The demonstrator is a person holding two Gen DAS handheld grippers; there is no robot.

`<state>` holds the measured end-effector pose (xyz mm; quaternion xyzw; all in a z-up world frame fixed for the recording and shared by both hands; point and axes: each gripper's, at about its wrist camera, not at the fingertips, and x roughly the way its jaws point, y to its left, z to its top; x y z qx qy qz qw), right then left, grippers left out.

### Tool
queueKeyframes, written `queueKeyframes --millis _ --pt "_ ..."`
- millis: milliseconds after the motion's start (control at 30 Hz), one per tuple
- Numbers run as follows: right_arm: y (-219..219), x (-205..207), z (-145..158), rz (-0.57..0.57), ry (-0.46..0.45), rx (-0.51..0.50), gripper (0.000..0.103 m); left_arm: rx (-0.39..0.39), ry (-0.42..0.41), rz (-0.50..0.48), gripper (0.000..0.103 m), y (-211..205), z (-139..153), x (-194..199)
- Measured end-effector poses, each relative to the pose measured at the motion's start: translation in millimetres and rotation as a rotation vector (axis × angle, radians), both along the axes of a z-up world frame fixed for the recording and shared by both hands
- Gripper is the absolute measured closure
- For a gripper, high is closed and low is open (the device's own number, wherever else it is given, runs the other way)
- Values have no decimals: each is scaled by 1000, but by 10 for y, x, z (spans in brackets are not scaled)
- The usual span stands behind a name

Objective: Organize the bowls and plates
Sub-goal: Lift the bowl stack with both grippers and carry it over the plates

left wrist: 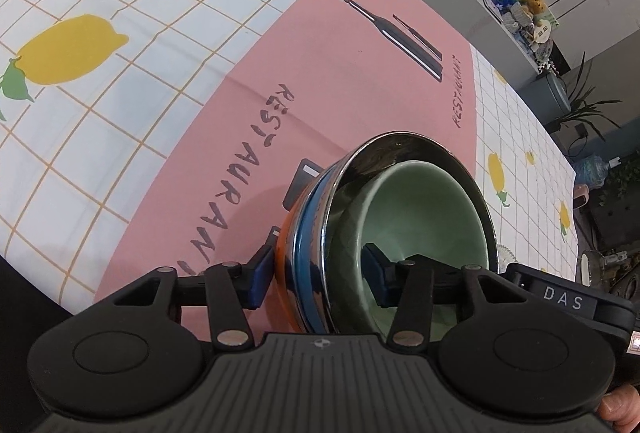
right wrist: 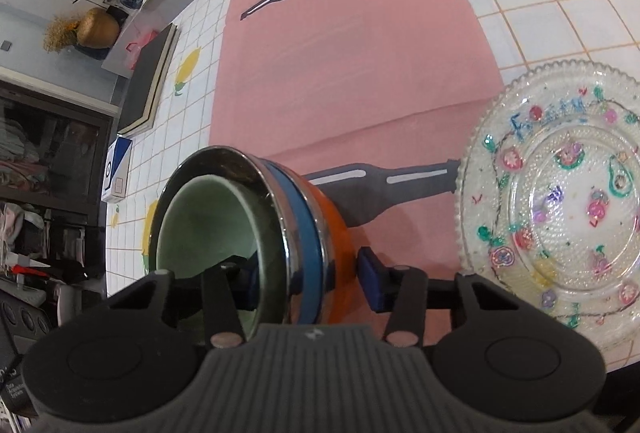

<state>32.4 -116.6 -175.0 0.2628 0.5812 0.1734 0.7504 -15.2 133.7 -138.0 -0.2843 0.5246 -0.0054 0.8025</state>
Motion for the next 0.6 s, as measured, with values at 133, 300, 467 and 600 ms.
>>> queueKeyframes --millis 133,300,467,600 --pt "-3 -5 0 -4 3 -1 57 -10 4 7 50 20 -6 -4" --pt "-7 -9 2 -8 5 -5 59 -18 6 11 53 40 0 -8" --pt "-20 -15 4 -17 10 -5 59 -15 2 8 54 26 10 -5" --pt "-23 -22 24 -14 2 -7 60 -16 -3 7 54 16 27 -4"
